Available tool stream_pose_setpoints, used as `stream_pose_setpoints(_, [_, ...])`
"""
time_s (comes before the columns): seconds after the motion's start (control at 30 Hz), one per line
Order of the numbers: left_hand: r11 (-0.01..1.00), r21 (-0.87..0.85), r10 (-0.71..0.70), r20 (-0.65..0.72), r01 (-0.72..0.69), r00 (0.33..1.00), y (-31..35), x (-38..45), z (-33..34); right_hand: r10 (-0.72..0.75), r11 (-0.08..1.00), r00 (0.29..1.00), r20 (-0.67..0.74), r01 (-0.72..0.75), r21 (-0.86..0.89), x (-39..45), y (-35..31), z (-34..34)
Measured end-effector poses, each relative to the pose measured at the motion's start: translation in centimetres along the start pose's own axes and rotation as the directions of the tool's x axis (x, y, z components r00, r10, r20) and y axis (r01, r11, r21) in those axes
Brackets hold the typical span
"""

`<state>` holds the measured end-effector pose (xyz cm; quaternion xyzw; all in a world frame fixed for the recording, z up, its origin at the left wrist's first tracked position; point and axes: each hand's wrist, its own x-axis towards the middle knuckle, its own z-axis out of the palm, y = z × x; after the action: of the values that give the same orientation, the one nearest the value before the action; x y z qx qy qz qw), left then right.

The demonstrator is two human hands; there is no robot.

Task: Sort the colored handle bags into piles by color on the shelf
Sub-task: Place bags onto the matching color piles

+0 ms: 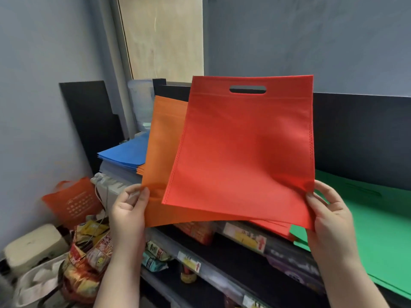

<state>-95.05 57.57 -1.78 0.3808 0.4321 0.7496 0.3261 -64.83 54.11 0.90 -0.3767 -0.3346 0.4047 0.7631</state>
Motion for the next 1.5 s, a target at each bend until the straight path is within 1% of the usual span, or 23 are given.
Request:
stream_pose_setpoints(0.17, [0.999,0.018,0.032,-0.029,-0.031,0.999,-0.7,5.5,0.8,-0.023,0.999,1.000,-0.011,0.024,0.032,3.4,1.0,2.8])
stream_pose_setpoints(0.3, [0.999,0.031,0.012,0.010,-0.013,1.000,-1.7,10.4,0.8,-0.060,0.998,0.997,-0.054,0.060,0.007,5.5,2.4,5.6])
stream_pose_setpoints(0.37, [0.999,0.048,-0.005,0.052,0.003,0.999,-2.5,13.2,0.4,-0.088,0.996,0.993,-0.084,0.088,0.006,6.2,3.3,7.2])
stream_pose_setpoints(0.47, [0.996,0.075,-0.058,0.163,0.046,0.985,-3.9,17.3,0.2,-0.121,0.992,0.984,-0.131,0.123,0.008,6.7,4.6,9.5])
stream_pose_setpoints(0.57, [0.987,0.103,-0.148,0.255,0.125,0.955,-5.5,21.0,-0.2,-0.144,0.989,0.971,-0.191,0.148,0.007,6.5,6.1,11.5])
stream_pose_setpoints(0.7, [0.972,0.171,-0.214,0.355,0.162,0.910,-7.7,25.0,-0.8,-0.173,0.984,0.951,-0.257,0.175,-0.017,5.6,8.3,13.5])
stream_pose_setpoints(0.77, [0.961,0.204,-0.255,0.388,0.187,0.886,-8.6,26.3,-0.8,-0.184,0.983,0.942,-0.282,0.181,-0.035,5.0,9.1,14.1])
stream_pose_setpoints(0.83, [0.943,0.272,-0.293,0.398,0.193,0.869,-9.4,27.1,-0.6,-0.202,0.979,0.932,-0.301,0.195,-0.053,4.5,9.8,14.4])
stream_pose_setpoints(0.9, [0.907,0.394,-0.312,0.398,0.146,0.863,-9.8,27.6,-0.3,-0.220,0.975,0.921,-0.322,0.208,-0.073,4.0,10.2,14.6])
stream_pose_setpoints(0.93, [0.881,0.466,-0.290,0.396,0.082,0.871,-9.8,27.8,-0.3,-0.227,0.974,0.914,-0.335,0.209,-0.088,3.7,10.3,14.6])
stream_pose_setpoints(1.0, [0.799,0.593,-0.185,0.401,-0.100,0.897,-9.4,28.1,-0.3,-0.232,0.972,0.905,-0.356,0.203,-0.119,3.3,10.5,14.7])
stream_pose_setpoints(1.03, [0.757,0.625,-0.121,0.417,-0.187,0.901,-9.1,28.1,-0.3,-0.231,0.972,0.903,-0.363,0.198,-0.127,3.2,10.6,14.7])
stream_pose_setpoints(1.07, [0.747,0.618,-0.071,0.443,-0.247,0.894,-8.6,27.9,-0.3,-0.229,0.973,0.901,-0.369,0.194,-0.128,3.0,10.6,14.7])
stream_pose_setpoints(1.1, [0.764,0.584,-0.047,0.472,-0.273,0.880,-8.0,27.7,-0.1,-0.228,0.973,0.900,-0.372,0.193,-0.129,2.9,10.5,14.6])
stream_pose_setpoints(1.13, [0.817,0.515,-0.048,0.510,-0.260,0.859,-7.5,27.3,0.3,-0.229,0.972,0.898,-0.375,0.192,-0.135,2.7,10.4,14.5])
stream_pose_setpoints(1.17, [0.879,0.427,-0.071,0.556,-0.212,0.828,-6.9,26.7,0.8,-0.234,0.971,0.897,-0.374,0.192,-0.146,2.6,10.3,14.4])
stream_pose_setpoints(1.23, [0.963,0.259,-0.122,0.667,-0.075,0.735,-5.6,25.0,2.0,-0.246,0.966,0.896,-0.370,0.195,-0.170,2.3,9.9,14.2])
stream_pose_setpoints(1.3, [0.986,0.166,-0.148,0.774,0.029,0.615,-4.7,23.5,3.3,-0.252,0.962,0.894,-0.369,0.190,-0.196,2.0,9.3,13.8])
stream_pose_setpoints(1.33, [0.988,0.143,-0.146,0.806,0.051,0.574,-4.5,22.8,4.0,-0.255,0.959,0.892,-0.373,0.184,-0.216,1.9,9.1,13.5])
stream_pose_setpoints(1.37, [0.991,0.122,-0.136,0.822,0.062,0.553,-4.5,22.2,4.6,-0.261,0.955,0.889,-0.378,0.179,-0.237,1.7,8.8,13.2])
stream_pose_setpoints(1.4, [0.994,0.097,-0.114,0.823,0.059,0.557,-4.6,21.6,5.3,-0.272,0.949,0.882,-0.384,0.179,-0.261,1.5,8.4,12.8])
stream_pose_setpoints(1.43, [0.995,0.090,-0.093,0.817,0.033,0.570,-4.8,21.0,6.0,-0.290,0.939,0.873,-0.392,0.180,-0.294,1.3,8.0,12.3])
stream_pose_setpoints(1.5, [0.990,0.118,-0.055,0.815,-0.073,0.577,-5.1,19.9,7.3,-0.353,0.889,0.843,-0.405,0.168,-0.425,0.9,7.1,11.3])
